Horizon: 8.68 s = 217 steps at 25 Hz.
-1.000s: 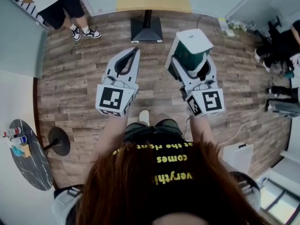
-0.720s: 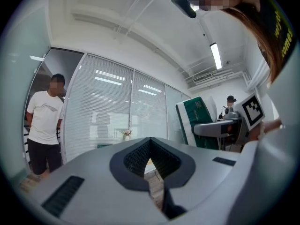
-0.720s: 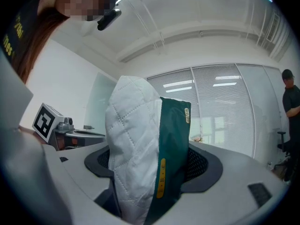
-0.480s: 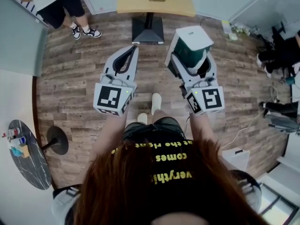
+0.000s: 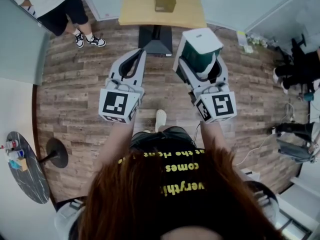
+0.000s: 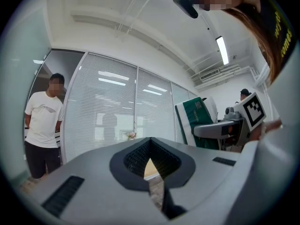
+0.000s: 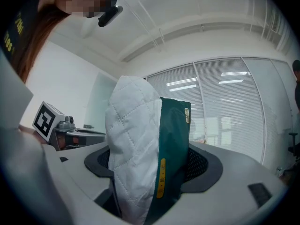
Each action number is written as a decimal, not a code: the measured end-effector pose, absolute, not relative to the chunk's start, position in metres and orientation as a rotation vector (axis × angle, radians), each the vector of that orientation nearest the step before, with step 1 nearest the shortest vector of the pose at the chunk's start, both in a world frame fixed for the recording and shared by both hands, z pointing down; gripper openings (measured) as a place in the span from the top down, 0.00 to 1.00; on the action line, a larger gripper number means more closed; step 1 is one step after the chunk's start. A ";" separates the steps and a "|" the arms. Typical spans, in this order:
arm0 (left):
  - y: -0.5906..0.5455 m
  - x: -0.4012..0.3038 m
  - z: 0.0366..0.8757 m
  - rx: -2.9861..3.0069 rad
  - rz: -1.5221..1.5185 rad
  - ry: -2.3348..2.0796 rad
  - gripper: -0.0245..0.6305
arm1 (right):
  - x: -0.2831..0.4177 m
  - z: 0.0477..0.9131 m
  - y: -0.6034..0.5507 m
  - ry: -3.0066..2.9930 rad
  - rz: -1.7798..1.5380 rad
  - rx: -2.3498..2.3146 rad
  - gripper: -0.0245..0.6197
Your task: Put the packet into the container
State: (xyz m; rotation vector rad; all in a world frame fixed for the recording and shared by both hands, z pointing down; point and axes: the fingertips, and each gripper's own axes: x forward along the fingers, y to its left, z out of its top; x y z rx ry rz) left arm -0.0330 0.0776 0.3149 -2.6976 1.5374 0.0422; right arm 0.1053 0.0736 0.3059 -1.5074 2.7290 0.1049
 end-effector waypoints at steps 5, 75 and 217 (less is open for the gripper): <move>0.050 -0.018 0.311 -2.689 0.039 1.552 0.96 | 0.115 0.306 0.045 2.744 0.094 -1.477 0.37; -0.360 -0.013 0.323 -2.665 0.030 1.594 0.96 | 0.101 0.315 -0.359 2.778 0.111 -1.442 0.37; -0.436 -0.059 0.362 -2.742 -0.044 1.568 0.96 | 0.045 0.472 -0.500 2.931 -0.465 -1.745 0.94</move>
